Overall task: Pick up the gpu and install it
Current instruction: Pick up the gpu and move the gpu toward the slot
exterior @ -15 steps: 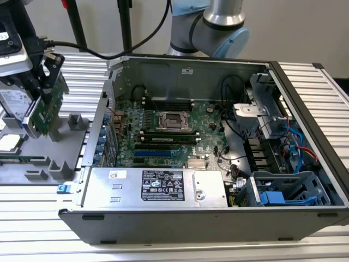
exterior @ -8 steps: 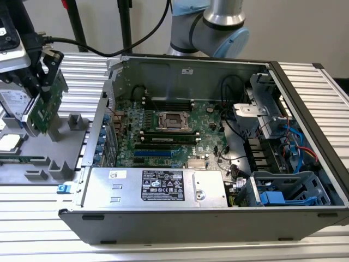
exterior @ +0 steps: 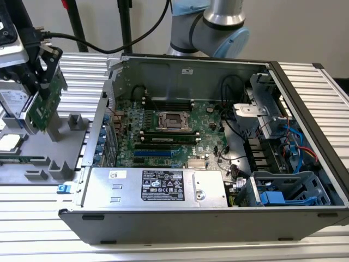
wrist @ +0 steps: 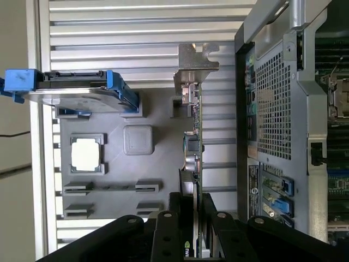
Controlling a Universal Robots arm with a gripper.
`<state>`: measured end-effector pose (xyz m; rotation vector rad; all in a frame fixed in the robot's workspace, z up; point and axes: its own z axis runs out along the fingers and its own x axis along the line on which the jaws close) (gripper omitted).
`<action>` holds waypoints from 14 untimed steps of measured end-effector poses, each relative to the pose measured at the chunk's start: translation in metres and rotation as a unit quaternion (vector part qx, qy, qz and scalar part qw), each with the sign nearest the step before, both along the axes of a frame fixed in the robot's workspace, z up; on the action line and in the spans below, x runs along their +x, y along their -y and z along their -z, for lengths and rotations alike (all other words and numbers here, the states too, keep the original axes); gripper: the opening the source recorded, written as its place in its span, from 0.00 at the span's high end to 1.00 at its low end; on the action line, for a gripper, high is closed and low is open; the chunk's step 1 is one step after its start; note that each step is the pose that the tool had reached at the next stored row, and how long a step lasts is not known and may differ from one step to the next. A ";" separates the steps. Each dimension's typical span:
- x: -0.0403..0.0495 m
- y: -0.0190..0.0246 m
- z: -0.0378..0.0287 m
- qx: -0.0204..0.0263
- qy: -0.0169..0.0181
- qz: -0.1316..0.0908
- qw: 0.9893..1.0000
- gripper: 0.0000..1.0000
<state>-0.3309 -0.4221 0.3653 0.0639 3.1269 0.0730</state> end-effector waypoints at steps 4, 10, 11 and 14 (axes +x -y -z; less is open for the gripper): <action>0.0000 0.0000 -0.0024 0.000 0.000 0.000 1.000 1.00; 0.0000 0.0000 -0.0050 0.000 0.000 0.000 1.000 1.00; 0.0000 0.0000 -0.0052 0.000 0.000 0.000 1.000 1.00; 0.0000 0.0000 -0.0060 0.000 0.000 0.000 1.000 1.00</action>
